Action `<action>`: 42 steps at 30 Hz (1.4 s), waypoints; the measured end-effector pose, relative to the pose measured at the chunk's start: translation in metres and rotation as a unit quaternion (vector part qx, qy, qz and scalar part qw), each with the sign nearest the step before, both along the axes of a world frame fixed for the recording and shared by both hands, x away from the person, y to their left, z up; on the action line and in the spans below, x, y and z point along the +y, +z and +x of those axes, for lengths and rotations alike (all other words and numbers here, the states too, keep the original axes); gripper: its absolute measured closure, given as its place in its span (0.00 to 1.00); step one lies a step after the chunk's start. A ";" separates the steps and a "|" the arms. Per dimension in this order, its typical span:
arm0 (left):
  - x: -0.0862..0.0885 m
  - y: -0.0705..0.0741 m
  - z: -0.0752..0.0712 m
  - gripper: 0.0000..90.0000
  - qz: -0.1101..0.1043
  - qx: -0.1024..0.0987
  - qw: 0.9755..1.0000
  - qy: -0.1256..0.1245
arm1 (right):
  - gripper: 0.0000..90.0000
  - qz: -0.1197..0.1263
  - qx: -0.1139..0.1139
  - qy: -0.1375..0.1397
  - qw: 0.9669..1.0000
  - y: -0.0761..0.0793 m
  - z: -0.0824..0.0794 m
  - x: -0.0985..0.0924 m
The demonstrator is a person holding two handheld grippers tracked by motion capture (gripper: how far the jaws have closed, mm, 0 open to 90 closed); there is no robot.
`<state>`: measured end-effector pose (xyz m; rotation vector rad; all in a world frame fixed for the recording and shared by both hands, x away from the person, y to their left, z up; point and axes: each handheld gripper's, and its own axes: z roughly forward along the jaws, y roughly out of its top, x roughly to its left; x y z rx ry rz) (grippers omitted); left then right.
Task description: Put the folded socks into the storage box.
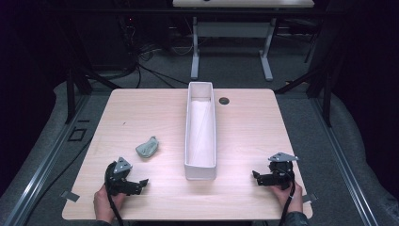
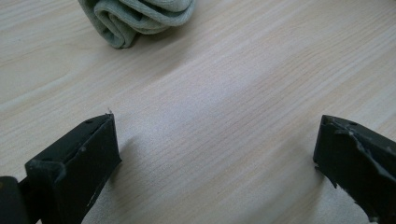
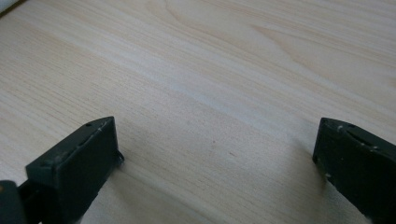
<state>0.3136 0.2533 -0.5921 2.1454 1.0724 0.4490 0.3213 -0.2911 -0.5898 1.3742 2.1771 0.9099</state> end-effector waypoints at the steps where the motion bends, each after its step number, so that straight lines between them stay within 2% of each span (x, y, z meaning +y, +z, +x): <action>1: 0.000 0.000 0.000 0.00 0.000 0.000 1.000 0.000 | 0.00 0.001 0.000 0.001 1.000 0.000 0.000 0.000; 6: 0.001 0.000 0.001 0.00 0.001 0.001 1.000 -0.005 | 0.00 0.000 -0.004 -0.002 1.000 0.000 0.000 0.000; 9: 0.002 0.000 0.002 0.00 -0.001 0.001 1.000 -0.010 | 0.00 -0.002 0.001 0.002 1.000 0.000 0.000 0.000; 10: 0.003 0.000 0.003 0.00 0.000 0.001 1.000 -0.007 | 0.00 -0.002 0.002 0.002 1.000 0.000 0.000 0.000; 12: 0.005 0.000 0.004 0.00 0.001 0.001 1.000 0.015 | 0.00 -0.003 0.002 0.002 1.000 0.001 0.001 0.000; 18: 0.004 0.001 0.002 0.00 0.001 0.005 1.000 0.030 | 0.00 -0.001 0.000 0.000 1.000 0.000 0.001 0.001; 24: 0.010 0.004 0.001 0.08 0.003 0.005 1.000 0.027 | 0.00 -0.003 0.002 0.000 1.000 0.001 0.003 0.001; 25: 0.013 0.006 0.001 0.08 -0.001 0.013 1.000 0.023 | 0.00 -0.006 -0.001 -0.009 1.000 0.000 0.003 0.002; 26: 0.013 0.006 0.001 0.08 -0.001 0.013 1.000 0.023 | 0.00 -0.007 -0.001 -0.011 1.000 0.000 0.004 0.003; 30: 0.024 0.022 0.006 0.07 -0.019 0.015 0.999 0.034 | 0.00 -0.001 0.000 -0.003 1.000 0.000 0.004 0.002; 31: 0.024 0.022 0.006 0.07 -0.019 0.015 0.999 0.034 | 0.00 -0.001 0.000 -0.004 1.000 0.000 0.004 0.002; 32: 0.028 0.029 0.009 0.06 -0.025 0.017 0.999 0.036 | 0.00 0.000 0.000 -0.004 1.000 0.000 0.005 0.002; 33: 0.028 0.029 0.009 0.06 -0.025 0.017 0.999 0.036 | 0.00 0.000 0.000 -0.004 1.000 0.000 0.005 0.002; 38: 0.034 0.049 0.021 0.02 -0.029 0.022 0.999 0.037 | 0.00 0.001 -0.001 0.001 1.000 0.000 0.005 0.002; 39: 0.035 0.057 0.027 0.02 -0.029 0.021 0.999 0.035 | 0.01 0.001 -0.002 0.002 1.000 0.000 0.005 0.002; 42: 0.033 0.067 0.037 0.02 -0.028 0.021 0.999 0.032 | 0.02 0.001 -0.004 0.003 1.000 0.000 0.005 0.002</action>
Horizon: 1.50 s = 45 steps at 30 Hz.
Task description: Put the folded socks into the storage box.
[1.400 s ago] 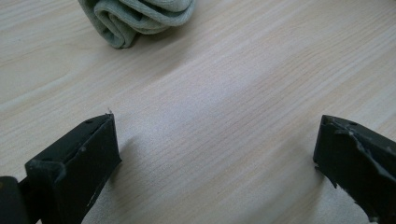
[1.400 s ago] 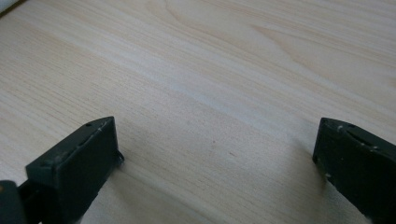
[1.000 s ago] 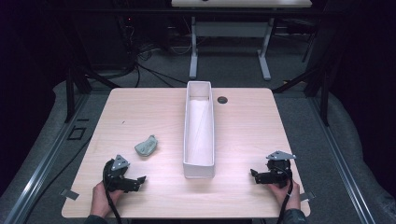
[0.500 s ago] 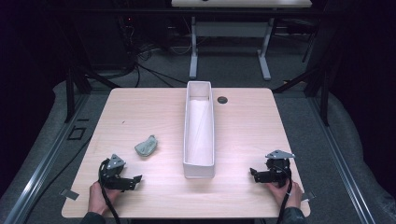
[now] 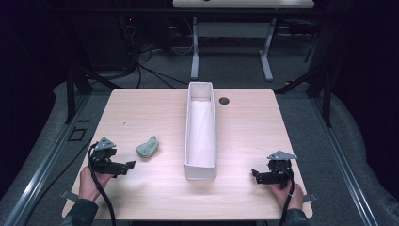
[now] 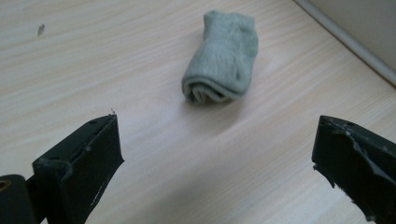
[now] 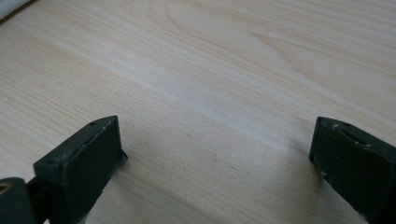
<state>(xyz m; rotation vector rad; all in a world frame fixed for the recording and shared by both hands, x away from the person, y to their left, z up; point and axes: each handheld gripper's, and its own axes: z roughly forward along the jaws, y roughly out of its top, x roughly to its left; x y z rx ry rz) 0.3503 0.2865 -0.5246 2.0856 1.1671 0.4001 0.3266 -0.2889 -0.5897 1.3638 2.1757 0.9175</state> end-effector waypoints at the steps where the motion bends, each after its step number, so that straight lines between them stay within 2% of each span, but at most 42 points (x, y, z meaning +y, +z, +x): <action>1: -0.001 0.003 0.003 0.02 -0.001 0.000 1.000 -0.001 | 0.02 0.000 0.000 0.000 1.000 0.000 0.000 0.000; 5: -0.006 0.013 0.018 0.01 0.009 0.011 1.000 -0.013 | 0.02 0.000 -0.001 0.000 1.000 0.000 0.000 0.000; 6: -0.006 0.013 0.018 0.00 0.009 0.011 1.000 -0.013 | 0.02 0.001 -0.001 0.000 1.000 0.000 0.000 0.000; 7: -0.010 0.016 0.025 0.00 0.013 0.019 1.000 -0.016 | 0.03 0.001 -0.001 0.000 1.000 0.000 0.000 0.000; 14: -0.023 0.021 0.044 0.00 0.029 0.034 0.998 -0.033 | 0.04 0.000 -0.003 -0.001 1.000 0.000 0.000 0.000; 15: -0.025 0.021 0.046 0.00 0.038 0.037 0.998 -0.039 | 0.04 0.000 -0.003 0.000 1.000 0.000 0.000 0.000; 21: -0.038 0.023 0.060 0.00 0.057 0.056 0.995 -0.056 | 0.04 0.000 -0.003 -0.001 1.000 0.000 0.000 0.000; 24: -0.046 0.023 0.067 0.00 0.077 0.072 0.992 -0.070 | 0.05 0.001 -0.004 -0.001 1.000 0.000 0.000 0.000; 27: -0.053 0.023 0.072 0.00 0.094 0.080 0.989 -0.076 | 0.05 0.000 -0.004 0.000 1.000 0.000 0.000 0.000; 31: -0.059 0.023 0.080 0.00 0.108 0.096 0.986 -0.084 | 0.05 0.000 -0.004 0.000 1.000 0.000 0.000 0.000; 32: -0.062 0.021 0.084 0.00 0.114 0.104 0.984 -0.087 | 0.05 0.000 -0.004 0.000 1.000 0.000 0.000 0.000; 33: -0.062 0.021 0.084 0.00 0.114 0.104 0.984 -0.087 | 0.05 0.000 -0.004 0.000 1.000 0.000 0.000 0.000; 34: -0.065 0.020 0.087 0.00 0.120 0.111 0.983 -0.089 | 0.05 0.000 -0.004 0.000 1.000 0.000 0.000 0.000; 35: -0.065 0.020 0.087 0.00 0.120 0.111 0.983 -0.089 | 0.05 0.000 -0.004 0.000 1.000 0.000 0.000 0.000; 36: -0.067 0.019 0.090 0.00 0.123 0.118 0.981 -0.093 | 0.05 0.000 -0.004 0.000 1.000 0.000 0.000 0.000; 37: -0.068 0.018 0.091 0.00 0.125 0.122 0.980 -0.093 | 0.05 0.000 -0.004 0.000 1.000 0.000 0.000 0.000; 38: -0.071 0.016 0.095 0.00 0.134 0.129 0.978 -0.096 | 0.05 0.000 -0.004 0.000 1.000 0.000 0.000 0.000; 39: -0.071 0.016 0.095 0.00 0.134 0.129 0.978 -0.096 | 0.05 0.000 -0.004 0.000 1.000 0.000 0.000 0.000; 43: -0.076 0.009 0.100 0.00 0.147 0.147 0.973 -0.102 | 0.06 0.000 -0.005 0.000 1.000 0.000 0.000 0.000; 44: -0.077 0.007 0.102 0.05 0.157 0.153 0.970 -0.102 | 0.06 0.001 -0.004 -0.001 1.000 0.000 0.000 0.000; 45: -0.077 0.007 0.102 0.08 0.157 0.153 0.970 -0.102 | 0.06 0.001 -0.004 -0.001 1.000 0.000 0.000 0.000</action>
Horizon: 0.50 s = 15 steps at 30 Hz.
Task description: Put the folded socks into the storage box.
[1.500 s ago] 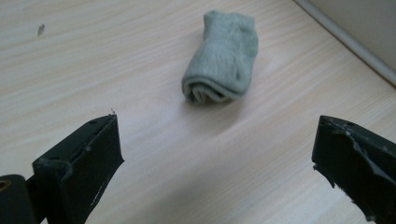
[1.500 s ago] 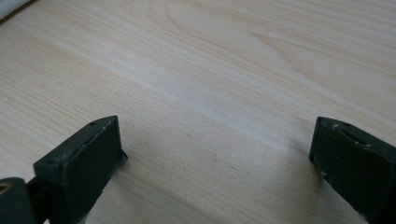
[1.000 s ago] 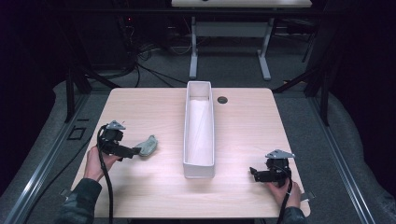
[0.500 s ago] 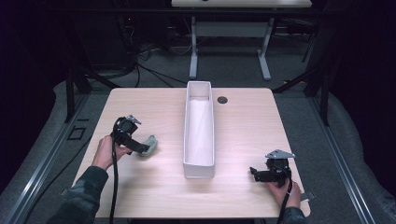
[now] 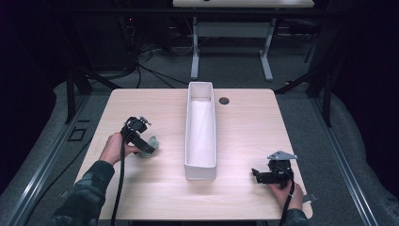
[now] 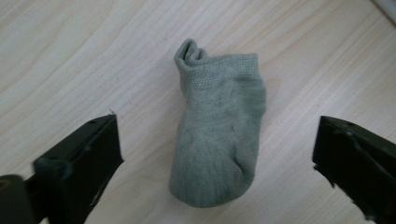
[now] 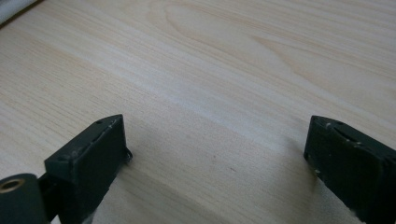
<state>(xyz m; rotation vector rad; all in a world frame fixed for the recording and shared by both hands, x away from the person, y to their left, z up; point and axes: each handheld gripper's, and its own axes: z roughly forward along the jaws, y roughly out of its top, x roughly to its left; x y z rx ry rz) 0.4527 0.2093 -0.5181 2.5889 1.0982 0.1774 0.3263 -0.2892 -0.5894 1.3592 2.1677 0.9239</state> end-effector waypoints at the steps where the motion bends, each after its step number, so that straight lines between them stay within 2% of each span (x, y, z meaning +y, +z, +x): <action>1: 0.000 -0.001 0.001 0.08 0.005 -0.003 1.000 0.001 | 0.06 0.000 0.000 0.000 1.000 0.000 0.000 0.000; 5: -0.004 -0.006 0.004 0.26 0.018 0.008 1.000 -0.001 | 0.06 0.001 0.000 -0.001 1.000 0.000 0.000 0.000; 7: -0.005 -0.007 0.004 0.29 0.021 0.012 1.000 -0.002 | 0.06 0.001 0.000 -0.001 1.000 0.000 0.000 0.000; 10: -0.009 -0.011 0.004 0.44 0.028 0.018 0.999 -0.008 | 0.06 0.001 -0.001 -0.001 1.000 0.000 0.000 0.000; 12: -0.010 -0.012 0.004 0.48 0.033 0.019 0.999 -0.007 | 0.07 0.001 0.000 -0.002 1.000 0.000 0.000 0.000; 13: -0.011 -0.014 0.004 0.54 0.037 0.019 0.999 -0.006 | 0.07 0.000 -0.001 -0.003 1.000 0.000 0.000 0.000; 15: -0.013 -0.016 0.004 0.56 0.046 0.020 0.999 -0.005 | 0.07 0.000 -0.001 -0.003 1.000 0.000 0.000 0.000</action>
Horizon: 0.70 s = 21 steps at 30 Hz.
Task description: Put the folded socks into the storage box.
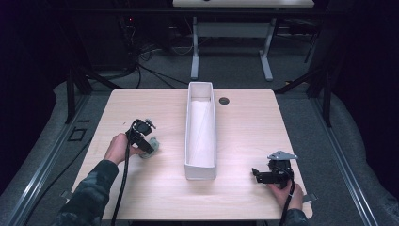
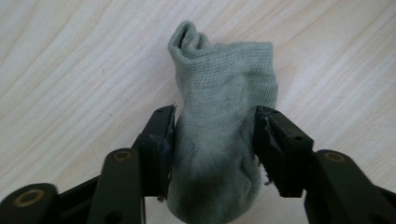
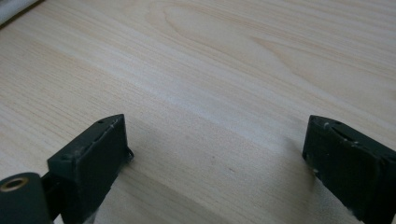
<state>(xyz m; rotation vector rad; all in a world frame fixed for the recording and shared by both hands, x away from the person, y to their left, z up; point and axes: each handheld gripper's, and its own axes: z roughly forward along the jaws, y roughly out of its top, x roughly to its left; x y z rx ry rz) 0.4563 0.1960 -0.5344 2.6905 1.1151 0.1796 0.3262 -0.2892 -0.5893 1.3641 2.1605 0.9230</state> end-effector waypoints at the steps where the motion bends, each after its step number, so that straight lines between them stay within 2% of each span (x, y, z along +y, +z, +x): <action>1: -0.001 -0.001 -0.001 0.61 0.004 -0.001 1.000 0.001 | 0.07 0.001 0.000 -0.001 1.000 0.000 0.000 0.000; 5: -0.005 -0.003 -0.004 0.67 0.008 -0.008 1.000 0.000 | 0.07 0.002 0.000 -0.002 1.000 0.000 0.000 0.000; 9: -0.007 -0.004 -0.006 0.73 0.012 -0.004 1.000 0.001 | 0.08 0.001 -0.001 -0.002 1.000 0.000 0.000 0.000; 16: -0.014 -0.004 -0.007 0.75 0.032 -0.008 0.999 -0.010 | 0.08 0.003 -0.001 -0.003 1.000 0.000 0.000 0.000; 21: -0.014 -0.004 -0.010 0.76 0.029 -0.014 0.999 0.003 | 0.08 0.003 -0.001 -0.004 1.000 0.000 0.000 0.000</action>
